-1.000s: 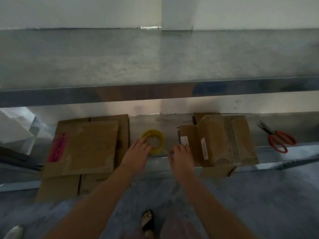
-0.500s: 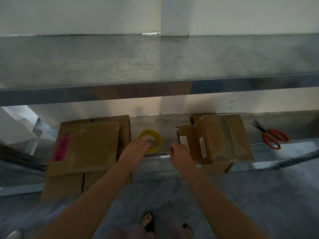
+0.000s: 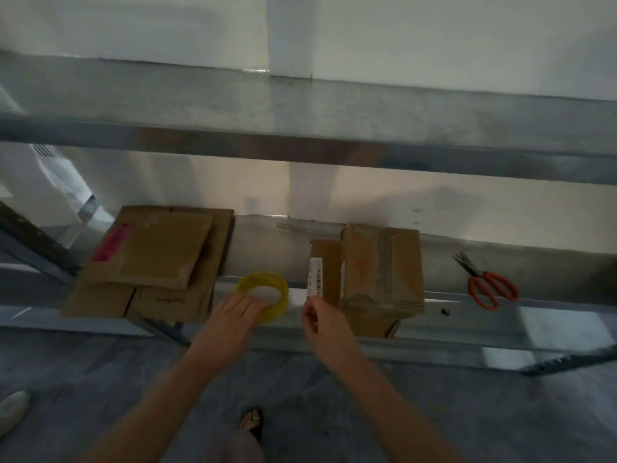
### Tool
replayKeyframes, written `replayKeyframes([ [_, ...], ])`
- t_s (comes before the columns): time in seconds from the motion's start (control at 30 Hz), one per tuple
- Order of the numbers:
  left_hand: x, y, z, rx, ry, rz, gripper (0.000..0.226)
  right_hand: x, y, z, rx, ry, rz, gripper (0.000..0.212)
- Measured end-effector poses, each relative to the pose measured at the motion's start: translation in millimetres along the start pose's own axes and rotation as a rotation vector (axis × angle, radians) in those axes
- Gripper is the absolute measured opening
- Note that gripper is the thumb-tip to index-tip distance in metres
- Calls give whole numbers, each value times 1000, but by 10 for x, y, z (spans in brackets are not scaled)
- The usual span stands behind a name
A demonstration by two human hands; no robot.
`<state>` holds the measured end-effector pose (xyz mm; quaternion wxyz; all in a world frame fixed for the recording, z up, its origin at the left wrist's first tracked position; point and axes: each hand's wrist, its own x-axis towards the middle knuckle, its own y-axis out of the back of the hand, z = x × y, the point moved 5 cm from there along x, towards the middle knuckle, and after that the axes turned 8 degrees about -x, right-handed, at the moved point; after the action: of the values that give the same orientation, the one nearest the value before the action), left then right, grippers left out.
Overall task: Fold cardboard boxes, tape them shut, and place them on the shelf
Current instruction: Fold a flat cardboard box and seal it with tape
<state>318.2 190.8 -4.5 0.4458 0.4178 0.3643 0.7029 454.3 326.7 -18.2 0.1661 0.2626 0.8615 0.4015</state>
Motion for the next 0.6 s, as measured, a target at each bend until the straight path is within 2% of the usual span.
replayKeyframes([
  [0.23, -95, -247, 768, -120, 1, -78, 36, -500, 460, 559, -125, -27, -78, 14],
  [0.33, 70, -207, 1062, -202, -25, -87, 30, -624, 645, 682, -69, -96, -79, 20],
  [0.47, 222, -117, 1269, -276, -63, -90, 33, -659, 773, 801, -9, -187, -138, 15],
  [0.6, 272, -109, 1271, -323, -14, -99, 27, -679, 852, 849, 116, -272, -121, 11],
])
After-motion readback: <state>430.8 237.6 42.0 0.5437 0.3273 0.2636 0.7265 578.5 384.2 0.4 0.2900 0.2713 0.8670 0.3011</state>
